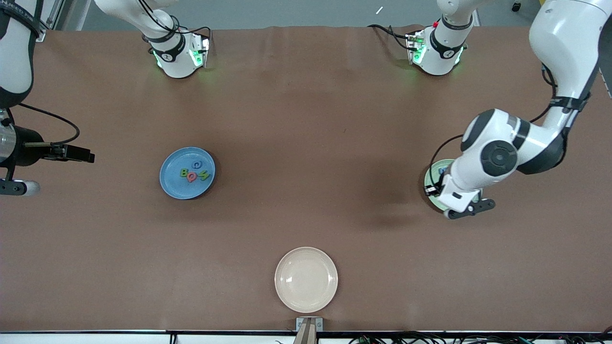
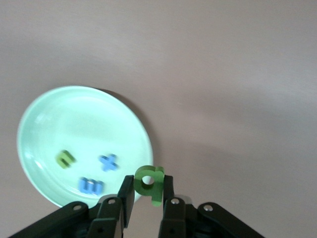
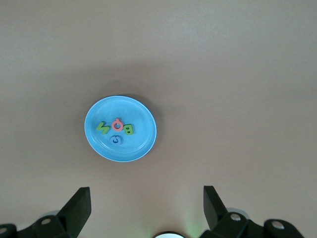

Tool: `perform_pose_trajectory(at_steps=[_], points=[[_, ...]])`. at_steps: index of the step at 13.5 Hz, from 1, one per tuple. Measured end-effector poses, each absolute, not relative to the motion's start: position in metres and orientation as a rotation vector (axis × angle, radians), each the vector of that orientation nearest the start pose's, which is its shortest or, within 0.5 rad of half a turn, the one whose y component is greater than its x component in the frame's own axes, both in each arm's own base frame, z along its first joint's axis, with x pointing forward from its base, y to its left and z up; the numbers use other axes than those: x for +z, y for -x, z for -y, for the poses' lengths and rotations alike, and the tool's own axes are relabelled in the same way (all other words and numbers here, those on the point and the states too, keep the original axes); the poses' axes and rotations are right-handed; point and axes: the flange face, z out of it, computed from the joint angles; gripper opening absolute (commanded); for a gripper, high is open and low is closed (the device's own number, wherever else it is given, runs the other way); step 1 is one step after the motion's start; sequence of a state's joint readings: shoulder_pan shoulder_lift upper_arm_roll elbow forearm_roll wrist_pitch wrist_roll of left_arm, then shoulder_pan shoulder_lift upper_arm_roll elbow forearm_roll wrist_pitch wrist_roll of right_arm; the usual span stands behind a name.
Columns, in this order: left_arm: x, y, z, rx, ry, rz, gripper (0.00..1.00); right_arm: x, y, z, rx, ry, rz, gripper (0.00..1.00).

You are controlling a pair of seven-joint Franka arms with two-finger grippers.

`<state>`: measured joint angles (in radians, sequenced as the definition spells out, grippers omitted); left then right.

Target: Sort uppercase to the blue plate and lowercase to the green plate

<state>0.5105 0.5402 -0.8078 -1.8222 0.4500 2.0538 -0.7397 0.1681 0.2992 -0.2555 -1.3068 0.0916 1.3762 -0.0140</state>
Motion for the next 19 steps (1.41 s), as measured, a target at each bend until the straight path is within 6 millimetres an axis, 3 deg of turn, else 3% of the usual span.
perform_pose_trajectory(at_steps=[3,7,10,16,17,18,19], points=[[0.286,-0.620,0.086,0.180,3.053,0.386,0.10,0.571,-0.611,0.021,0.337,3.094,-0.068,1.00],[0.238,-0.624,0.055,0.213,3.034,0.394,0.10,0.566,-0.599,0.026,0.343,3.086,-0.063,1.00],[0.211,-0.624,0.044,0.209,3.031,0.373,0.10,0.566,-0.596,0.020,0.339,3.094,-0.045,1.00],[0.199,-0.620,0.042,0.238,3.027,0.370,0.14,0.565,-0.596,0.023,0.342,3.104,-0.059,1.00],[0.198,-0.620,0.040,0.239,3.025,0.373,0.24,0.565,-0.596,0.024,0.342,3.105,-0.060,1.00],[0.198,-0.620,0.039,0.240,3.025,0.375,0.46,0.565,-0.596,0.024,0.341,3.105,-0.061,1.00],[0.198,-0.620,0.038,0.240,3.024,0.377,0.83,0.565,-0.596,0.024,0.340,3.105,-0.062,1.00]])
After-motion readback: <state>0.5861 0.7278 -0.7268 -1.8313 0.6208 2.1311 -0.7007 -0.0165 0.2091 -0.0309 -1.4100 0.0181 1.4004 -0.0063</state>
